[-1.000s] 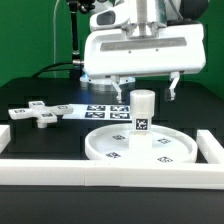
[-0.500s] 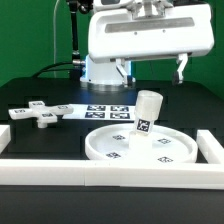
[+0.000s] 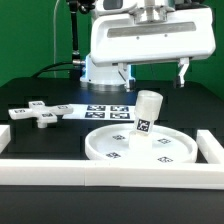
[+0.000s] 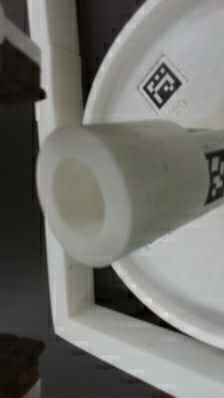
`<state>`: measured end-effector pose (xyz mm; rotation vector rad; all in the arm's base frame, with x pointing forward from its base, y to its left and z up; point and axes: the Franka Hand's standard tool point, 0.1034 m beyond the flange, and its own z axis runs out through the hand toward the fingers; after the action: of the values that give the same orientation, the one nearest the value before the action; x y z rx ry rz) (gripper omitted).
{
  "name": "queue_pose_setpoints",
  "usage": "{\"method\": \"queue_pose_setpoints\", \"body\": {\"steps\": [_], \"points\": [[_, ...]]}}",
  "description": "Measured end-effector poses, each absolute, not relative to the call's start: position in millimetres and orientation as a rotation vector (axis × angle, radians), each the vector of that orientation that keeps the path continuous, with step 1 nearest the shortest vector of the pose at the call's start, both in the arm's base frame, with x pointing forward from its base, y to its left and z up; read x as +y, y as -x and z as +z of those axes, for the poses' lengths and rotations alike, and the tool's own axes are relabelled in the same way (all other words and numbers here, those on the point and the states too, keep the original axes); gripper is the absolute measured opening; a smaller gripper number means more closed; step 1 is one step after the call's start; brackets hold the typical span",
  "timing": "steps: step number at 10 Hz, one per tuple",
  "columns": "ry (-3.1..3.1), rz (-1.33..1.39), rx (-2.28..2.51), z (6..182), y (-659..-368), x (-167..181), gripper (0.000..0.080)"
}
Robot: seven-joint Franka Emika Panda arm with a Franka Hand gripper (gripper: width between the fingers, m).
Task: Assemble round table
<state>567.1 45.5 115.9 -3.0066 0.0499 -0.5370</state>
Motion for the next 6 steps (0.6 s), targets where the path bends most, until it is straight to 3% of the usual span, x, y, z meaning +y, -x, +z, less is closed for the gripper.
{"method": "queue_pose_setpoints", "body": {"steps": [5,6], "points": [[2.992,-0.032,-0.022,114.0,-558,53,0.0649],[2.998,-0.040,-0.073,114.6,-564,52,0.0649]]}}
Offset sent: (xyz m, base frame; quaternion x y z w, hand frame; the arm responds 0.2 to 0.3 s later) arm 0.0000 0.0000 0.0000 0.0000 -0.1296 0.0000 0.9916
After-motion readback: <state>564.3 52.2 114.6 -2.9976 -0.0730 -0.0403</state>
